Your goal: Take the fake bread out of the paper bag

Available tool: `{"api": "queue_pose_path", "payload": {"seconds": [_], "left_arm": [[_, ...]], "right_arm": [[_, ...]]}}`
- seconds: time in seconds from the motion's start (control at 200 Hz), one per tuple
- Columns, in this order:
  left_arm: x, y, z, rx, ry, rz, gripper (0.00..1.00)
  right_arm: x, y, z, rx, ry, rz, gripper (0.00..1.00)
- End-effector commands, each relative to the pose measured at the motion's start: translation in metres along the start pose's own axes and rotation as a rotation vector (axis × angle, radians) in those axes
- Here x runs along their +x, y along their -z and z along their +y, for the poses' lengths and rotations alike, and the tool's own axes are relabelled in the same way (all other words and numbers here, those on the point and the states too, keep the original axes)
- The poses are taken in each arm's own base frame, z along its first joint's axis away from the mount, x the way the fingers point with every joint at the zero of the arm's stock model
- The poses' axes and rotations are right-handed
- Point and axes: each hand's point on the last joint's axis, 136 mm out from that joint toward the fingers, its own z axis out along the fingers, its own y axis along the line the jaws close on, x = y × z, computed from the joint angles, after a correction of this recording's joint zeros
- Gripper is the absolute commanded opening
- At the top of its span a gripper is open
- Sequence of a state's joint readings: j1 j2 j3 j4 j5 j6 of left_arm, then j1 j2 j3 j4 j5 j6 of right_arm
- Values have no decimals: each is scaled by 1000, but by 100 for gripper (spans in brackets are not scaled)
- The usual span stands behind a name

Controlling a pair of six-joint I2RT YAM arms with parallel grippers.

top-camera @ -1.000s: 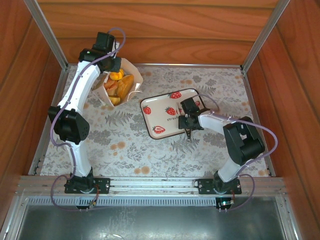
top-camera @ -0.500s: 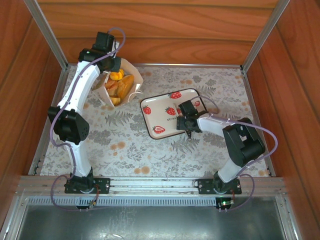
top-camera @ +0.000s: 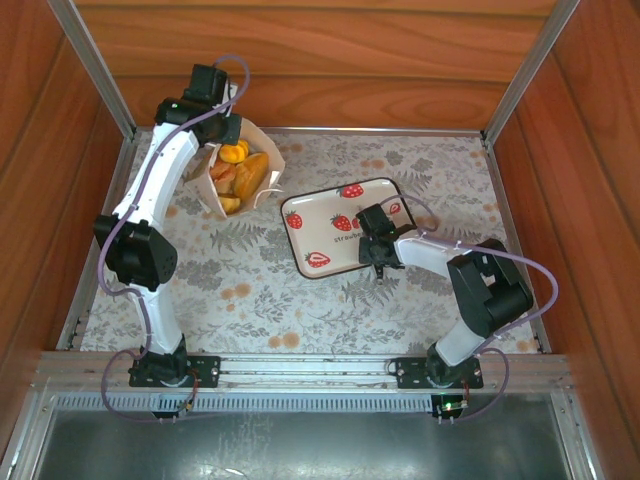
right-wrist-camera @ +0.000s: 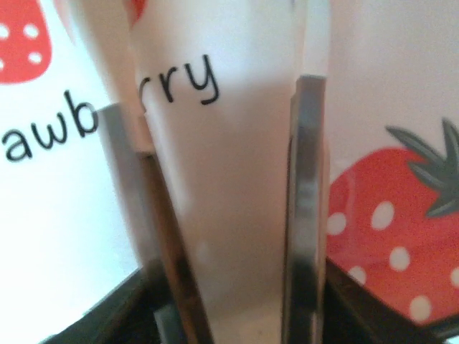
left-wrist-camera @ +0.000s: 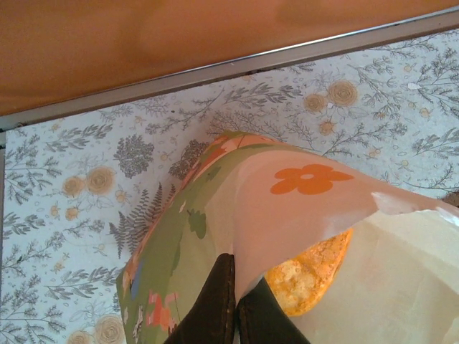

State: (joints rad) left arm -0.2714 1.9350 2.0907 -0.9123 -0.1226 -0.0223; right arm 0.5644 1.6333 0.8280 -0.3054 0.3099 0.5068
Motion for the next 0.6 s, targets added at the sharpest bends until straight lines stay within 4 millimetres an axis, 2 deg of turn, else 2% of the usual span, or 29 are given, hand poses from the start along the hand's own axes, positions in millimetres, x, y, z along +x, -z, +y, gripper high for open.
{"api": "queue_pose_path", "payload": {"seconds": [0.0,0.12,0.305,0.42,0.595], "left_arm": [[-13,25,1,8,1,-65,0],[-13,26,1,8,2,-66,0],[-10,22,1,8,6,-59,0],[-7,18,-3,24,17,-46,0],[-3,16,-16,88,47,-36,0]], "right_arm": [[17,-4,-3,23,16,67,41],[6,3,-3,27,24,28,32],[-24,37,14,-72,49,-70,14],[-41,57,26,-161,48,-129,10],[-65,90,51,-373,40,-173,10]]}}
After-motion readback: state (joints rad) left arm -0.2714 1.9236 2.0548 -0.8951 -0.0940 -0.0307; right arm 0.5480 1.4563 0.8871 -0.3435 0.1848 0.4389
